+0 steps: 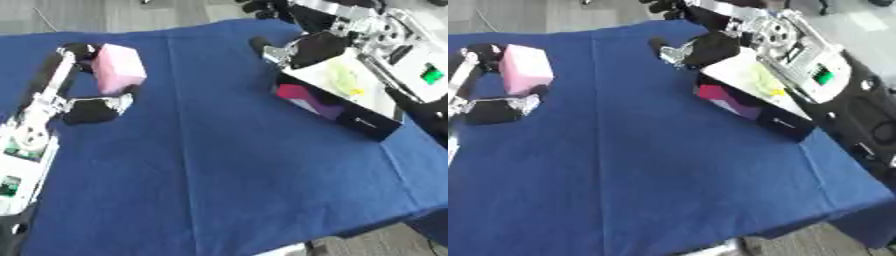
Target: Pick up the objects with one hand, pass them to the other hand, and then place them into the box on the other side of the table.
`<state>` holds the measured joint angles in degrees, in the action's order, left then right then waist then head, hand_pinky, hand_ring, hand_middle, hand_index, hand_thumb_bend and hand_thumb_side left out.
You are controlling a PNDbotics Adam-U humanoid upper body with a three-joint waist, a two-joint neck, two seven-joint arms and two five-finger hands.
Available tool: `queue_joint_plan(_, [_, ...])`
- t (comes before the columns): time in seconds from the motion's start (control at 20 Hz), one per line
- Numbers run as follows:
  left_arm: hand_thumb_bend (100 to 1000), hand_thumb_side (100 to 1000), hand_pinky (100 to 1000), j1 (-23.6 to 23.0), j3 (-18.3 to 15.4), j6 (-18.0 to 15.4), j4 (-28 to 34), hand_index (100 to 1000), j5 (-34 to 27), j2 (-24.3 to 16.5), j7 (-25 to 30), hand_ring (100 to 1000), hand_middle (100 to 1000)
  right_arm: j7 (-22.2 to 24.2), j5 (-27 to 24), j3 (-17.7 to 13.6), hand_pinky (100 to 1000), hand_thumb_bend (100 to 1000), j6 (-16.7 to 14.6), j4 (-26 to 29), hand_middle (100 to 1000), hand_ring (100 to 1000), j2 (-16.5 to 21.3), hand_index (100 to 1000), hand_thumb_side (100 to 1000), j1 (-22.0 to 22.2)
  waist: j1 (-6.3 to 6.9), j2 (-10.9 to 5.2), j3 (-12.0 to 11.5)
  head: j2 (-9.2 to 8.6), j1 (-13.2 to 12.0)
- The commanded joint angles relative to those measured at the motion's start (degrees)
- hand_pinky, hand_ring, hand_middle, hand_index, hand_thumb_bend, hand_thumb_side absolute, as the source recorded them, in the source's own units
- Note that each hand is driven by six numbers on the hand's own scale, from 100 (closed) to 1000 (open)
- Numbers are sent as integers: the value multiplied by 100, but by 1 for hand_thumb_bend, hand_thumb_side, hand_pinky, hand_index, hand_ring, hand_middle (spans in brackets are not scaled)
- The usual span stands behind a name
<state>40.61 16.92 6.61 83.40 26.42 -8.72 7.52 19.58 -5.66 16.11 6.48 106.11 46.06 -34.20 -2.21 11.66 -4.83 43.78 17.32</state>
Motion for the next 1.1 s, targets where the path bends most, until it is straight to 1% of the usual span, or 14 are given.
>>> queue_joint_plan(0.05, [100, 126, 739, 141, 24, -79, 5, 571, 105, 95, -6, 776, 599, 153, 84, 3, 991, 100, -33, 92, 1000, 1000, 57, 1000, 219, -128, -73, -188, -14, 34, 32])
queue_joint_plan(0.3, [100, 121, 736, 160, 50, -167, -134, 566, 253, 272, -38, 769, 591, 334, 136, 61, 989, 100, -22, 98, 1000, 1000, -28, 1000, 164, -207, -66, -161, -58, 34, 70])
queue_joint_plan(0.45, [100, 116, 735, 183, 64, -209, -219, 563, 357, 386, -71, 767, 588, 410, 169, 108, 988, 100, -3, 68, 1000, 994, -107, 1000, 167, -261, -58, -142, -97, 34, 121])
queue_joint_plan(0.5, [100, 113, 735, 193, 69, -221, -246, 560, 397, 422, -85, 766, 586, 431, 183, 122, 987, 100, -1, 62, 1000, 992, -127, 1000, 154, -276, -56, -137, -107, 34, 133])
queue_joint_plan(0.6, [100, 110, 734, 214, 82, -244, -292, 559, 486, 486, -110, 764, 584, 459, 228, 144, 986, 100, 0, 53, 1000, 987, -160, 1000, 166, -303, -50, -130, -122, 34, 149])
queue_joint_plan(0.95, [100, 100, 731, 234, 91, -301, -483, 557, 775, 731, -244, 761, 578, 507, 462, 231, 981, 100, 6, 21, 1000, 966, -264, 1000, 124, -378, -49, -114, -136, 34, 236])
queue_joint_plan(1.1, [100, 100, 731, 237, 97, -333, -553, 557, 872, 804, -307, 761, 578, 565, 567, 285, 981, 100, 17, -39, 1000, 959, -320, 1000, 135, -382, -50, -114, -143, 34, 247])
